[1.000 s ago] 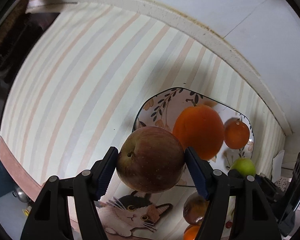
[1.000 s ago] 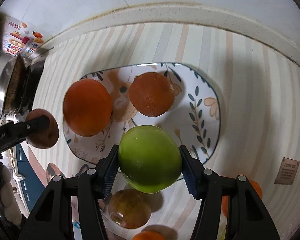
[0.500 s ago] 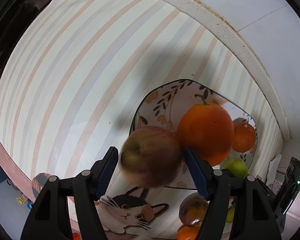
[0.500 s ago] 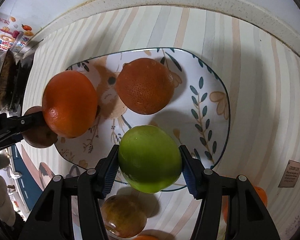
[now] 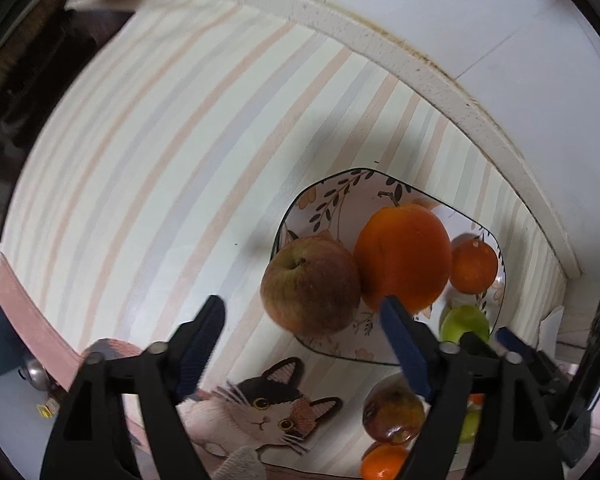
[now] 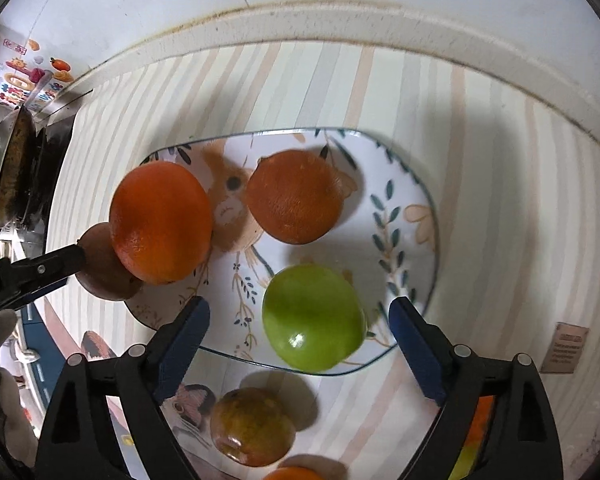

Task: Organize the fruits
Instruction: 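Lower both apples onto the floral plate and open both tools, then lift both open tools away from the plate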

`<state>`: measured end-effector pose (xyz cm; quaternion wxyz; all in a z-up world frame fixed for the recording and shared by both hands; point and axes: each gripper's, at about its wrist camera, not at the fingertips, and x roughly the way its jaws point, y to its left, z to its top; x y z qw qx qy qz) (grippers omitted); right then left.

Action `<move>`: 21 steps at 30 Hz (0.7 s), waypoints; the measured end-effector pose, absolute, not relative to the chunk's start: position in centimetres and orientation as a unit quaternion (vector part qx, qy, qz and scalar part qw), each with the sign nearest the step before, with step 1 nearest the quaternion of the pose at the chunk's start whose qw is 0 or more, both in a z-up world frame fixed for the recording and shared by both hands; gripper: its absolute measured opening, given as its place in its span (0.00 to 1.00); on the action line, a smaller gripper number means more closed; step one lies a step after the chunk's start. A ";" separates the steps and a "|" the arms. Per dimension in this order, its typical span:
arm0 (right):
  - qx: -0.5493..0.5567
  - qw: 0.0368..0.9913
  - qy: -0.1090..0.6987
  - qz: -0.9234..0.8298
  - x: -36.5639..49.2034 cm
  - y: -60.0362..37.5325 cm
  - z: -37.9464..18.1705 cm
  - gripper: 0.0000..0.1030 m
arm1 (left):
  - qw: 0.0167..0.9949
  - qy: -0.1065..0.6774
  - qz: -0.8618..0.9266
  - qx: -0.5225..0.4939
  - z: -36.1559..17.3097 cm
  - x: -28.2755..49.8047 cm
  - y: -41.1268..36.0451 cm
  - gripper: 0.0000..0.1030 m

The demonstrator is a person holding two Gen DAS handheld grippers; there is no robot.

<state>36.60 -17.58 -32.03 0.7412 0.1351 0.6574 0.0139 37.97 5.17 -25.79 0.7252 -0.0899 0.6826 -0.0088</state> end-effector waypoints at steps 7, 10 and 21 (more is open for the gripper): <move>0.104 0.759 0.642 0.010 34.0 -17.5 -28.4 0.91 | 0.764 0.644 -0.006 -0.034 -22.9 34.3 4.0 0.85; 0.091 0.771 0.630 0.009 32.5 -17.0 -26.7 0.91 | 0.779 0.627 -0.008 -0.019 -21.4 32.4 3.3 0.85; 0.078 0.817 0.572 0.010 26.2 -16.1 -19.6 0.91 | 0.824 0.566 -0.022 -0.004 -15.2 26.1 2.2 0.85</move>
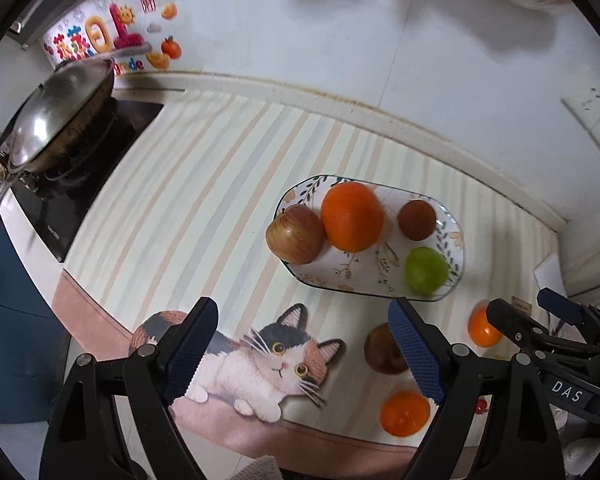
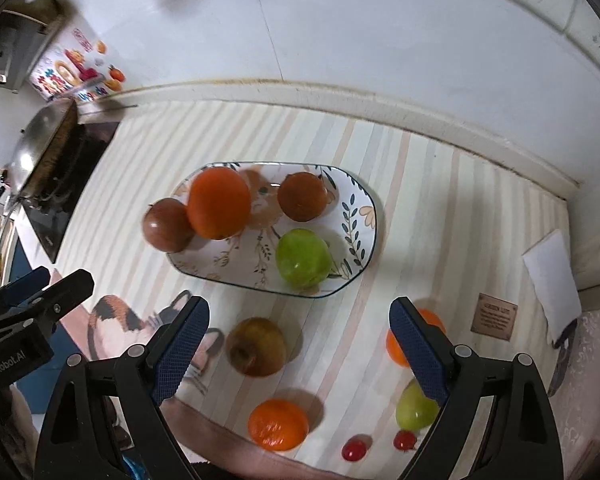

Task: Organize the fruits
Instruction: 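Lift both open tools away from the plate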

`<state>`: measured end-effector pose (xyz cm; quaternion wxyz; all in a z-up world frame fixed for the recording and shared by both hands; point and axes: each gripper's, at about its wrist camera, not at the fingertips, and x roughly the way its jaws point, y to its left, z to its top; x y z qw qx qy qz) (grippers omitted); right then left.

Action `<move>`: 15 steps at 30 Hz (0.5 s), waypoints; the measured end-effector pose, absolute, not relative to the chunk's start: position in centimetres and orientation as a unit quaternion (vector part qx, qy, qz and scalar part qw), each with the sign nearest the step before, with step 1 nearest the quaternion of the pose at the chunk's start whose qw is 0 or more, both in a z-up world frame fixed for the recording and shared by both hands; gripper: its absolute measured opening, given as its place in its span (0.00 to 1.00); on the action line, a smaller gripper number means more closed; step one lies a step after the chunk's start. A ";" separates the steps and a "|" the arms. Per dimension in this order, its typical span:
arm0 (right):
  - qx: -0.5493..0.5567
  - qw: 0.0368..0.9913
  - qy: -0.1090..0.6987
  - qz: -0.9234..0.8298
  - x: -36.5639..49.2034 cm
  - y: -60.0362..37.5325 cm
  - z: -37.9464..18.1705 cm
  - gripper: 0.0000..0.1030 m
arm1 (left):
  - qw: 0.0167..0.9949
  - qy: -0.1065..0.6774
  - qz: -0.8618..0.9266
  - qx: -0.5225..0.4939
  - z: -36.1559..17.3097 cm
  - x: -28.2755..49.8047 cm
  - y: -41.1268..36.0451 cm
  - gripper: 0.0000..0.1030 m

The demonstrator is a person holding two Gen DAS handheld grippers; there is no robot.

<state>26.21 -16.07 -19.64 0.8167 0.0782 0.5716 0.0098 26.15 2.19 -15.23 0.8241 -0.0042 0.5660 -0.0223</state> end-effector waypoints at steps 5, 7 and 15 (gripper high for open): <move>0.076 0.834 0.547 0.012 23.4 -15.7 -16.8 0.91 | 0.837 0.547 -0.030 0.000 -13.0 23.9 1.7 0.85; 0.074 0.838 0.540 0.011 22.4 -15.6 -16.0 0.91 | 0.842 0.539 -0.033 0.001 -12.2 22.9 1.5 0.85; 0.074 0.857 0.511 0.010 19.0 -15.4 -13.0 0.91 | 0.852 0.522 -0.042 0.008 -10.6 20.3 0.4 0.85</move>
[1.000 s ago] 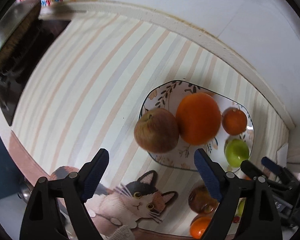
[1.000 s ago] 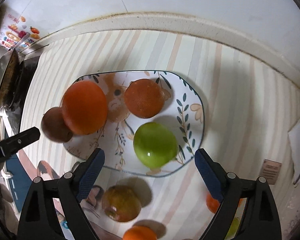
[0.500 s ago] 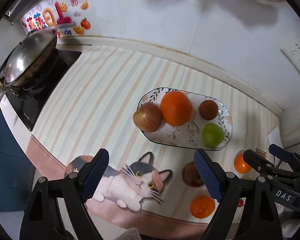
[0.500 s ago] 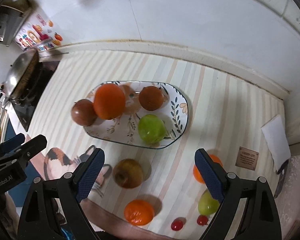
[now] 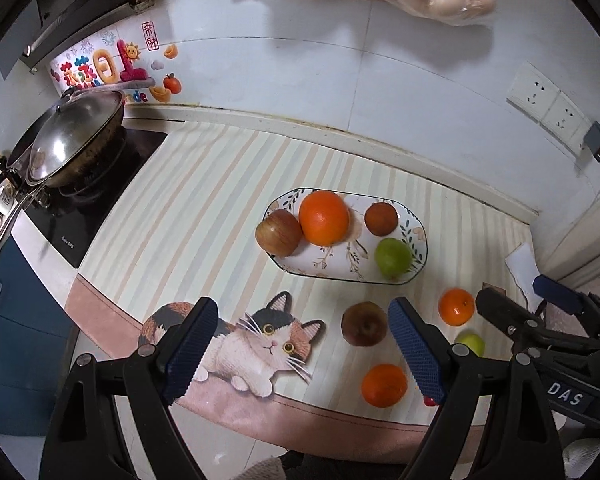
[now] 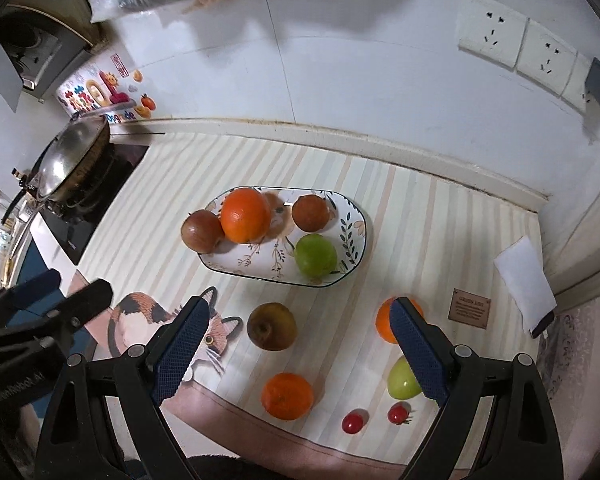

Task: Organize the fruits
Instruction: 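Lift both open tools away from the plate, then grasp the brown apple with the left tool while the right tool grasps a tangerine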

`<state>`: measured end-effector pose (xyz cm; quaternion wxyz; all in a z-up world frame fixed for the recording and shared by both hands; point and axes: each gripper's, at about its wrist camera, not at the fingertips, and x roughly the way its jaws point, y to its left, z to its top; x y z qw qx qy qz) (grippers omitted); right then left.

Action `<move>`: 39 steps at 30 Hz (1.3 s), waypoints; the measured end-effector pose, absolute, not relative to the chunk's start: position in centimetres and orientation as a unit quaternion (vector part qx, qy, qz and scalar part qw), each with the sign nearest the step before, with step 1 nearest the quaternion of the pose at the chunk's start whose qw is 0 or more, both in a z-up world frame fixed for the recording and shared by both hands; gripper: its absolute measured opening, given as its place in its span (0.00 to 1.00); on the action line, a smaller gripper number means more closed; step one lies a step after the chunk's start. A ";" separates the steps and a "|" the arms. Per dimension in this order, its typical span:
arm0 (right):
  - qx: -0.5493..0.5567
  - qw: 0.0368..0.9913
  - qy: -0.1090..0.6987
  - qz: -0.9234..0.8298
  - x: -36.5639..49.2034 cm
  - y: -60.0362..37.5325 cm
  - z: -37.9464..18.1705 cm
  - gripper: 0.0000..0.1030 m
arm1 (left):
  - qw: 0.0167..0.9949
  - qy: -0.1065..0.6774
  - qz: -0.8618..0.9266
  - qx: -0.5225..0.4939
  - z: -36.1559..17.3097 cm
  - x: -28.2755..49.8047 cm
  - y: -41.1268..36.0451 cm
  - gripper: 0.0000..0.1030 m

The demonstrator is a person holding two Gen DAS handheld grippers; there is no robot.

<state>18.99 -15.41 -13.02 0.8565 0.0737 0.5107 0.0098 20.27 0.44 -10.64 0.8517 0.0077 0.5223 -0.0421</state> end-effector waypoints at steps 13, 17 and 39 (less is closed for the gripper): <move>0.110 0.854 0.509 0.001 17.9 -18.1 -13.4 0.91 | 0.843 0.535 -0.050 0.018 -12.1 20.3 -1.5 0.85; 0.135 0.840 0.524 -0.020 18.9 -21.0 -15.7 0.91 | 0.835 0.547 -0.047 0.024 -13.5 21.7 -2.0 0.85; 0.182 0.718 0.670 -0.059 25.5 -28.7 -36.3 0.74 | 0.682 0.723 -0.092 0.059 -32.3 27.6 -10.0 0.61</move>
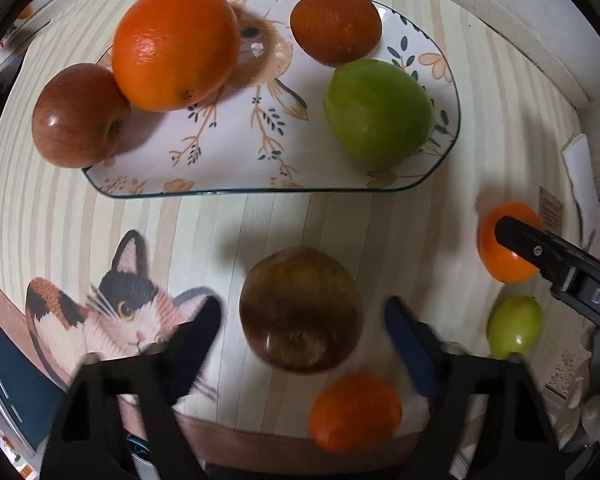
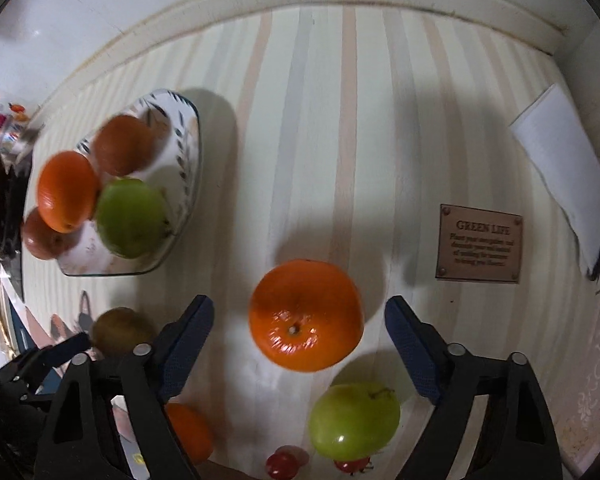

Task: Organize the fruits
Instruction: 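Grasp the brown apple with the left tool while the right tool grasps a tangerine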

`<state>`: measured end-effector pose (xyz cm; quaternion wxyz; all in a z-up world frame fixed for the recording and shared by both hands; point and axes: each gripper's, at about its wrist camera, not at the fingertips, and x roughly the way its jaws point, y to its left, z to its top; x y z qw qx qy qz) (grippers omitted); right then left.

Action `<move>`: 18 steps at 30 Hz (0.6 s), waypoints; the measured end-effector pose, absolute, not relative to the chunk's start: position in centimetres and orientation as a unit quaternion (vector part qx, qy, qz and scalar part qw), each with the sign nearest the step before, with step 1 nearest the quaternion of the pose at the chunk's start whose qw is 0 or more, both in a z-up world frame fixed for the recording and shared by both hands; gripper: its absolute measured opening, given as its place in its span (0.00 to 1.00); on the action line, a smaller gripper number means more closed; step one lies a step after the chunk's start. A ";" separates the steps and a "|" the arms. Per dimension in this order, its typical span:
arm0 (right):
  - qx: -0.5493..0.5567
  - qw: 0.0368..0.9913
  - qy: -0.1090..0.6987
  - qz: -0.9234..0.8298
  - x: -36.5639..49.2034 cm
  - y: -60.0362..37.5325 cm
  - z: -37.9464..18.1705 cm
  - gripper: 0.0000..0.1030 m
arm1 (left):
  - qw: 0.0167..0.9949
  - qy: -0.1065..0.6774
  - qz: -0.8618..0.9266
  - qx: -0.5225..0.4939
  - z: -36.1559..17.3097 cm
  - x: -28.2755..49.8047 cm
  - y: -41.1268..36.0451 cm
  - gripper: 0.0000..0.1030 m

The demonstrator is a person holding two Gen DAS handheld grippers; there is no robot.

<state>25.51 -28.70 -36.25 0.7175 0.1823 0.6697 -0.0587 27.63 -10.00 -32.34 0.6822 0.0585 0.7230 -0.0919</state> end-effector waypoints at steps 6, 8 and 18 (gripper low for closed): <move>0.143 0.718 0.678 -0.060 26.1 -27.2 -37.6 0.65 | 0.696 0.709 -0.090 0.066 -32.1 27.0 -9.1 0.60; 0.143 0.717 0.680 -0.054 25.9 -26.3 -37.5 0.65 | 0.695 0.711 -0.087 0.064 -31.6 26.9 -7.9 0.60; 0.144 0.700 0.700 0.001 23.5 -18.9 -38.0 0.65 | 0.682 0.728 -0.071 0.026 -31.4 24.6 -1.7 0.60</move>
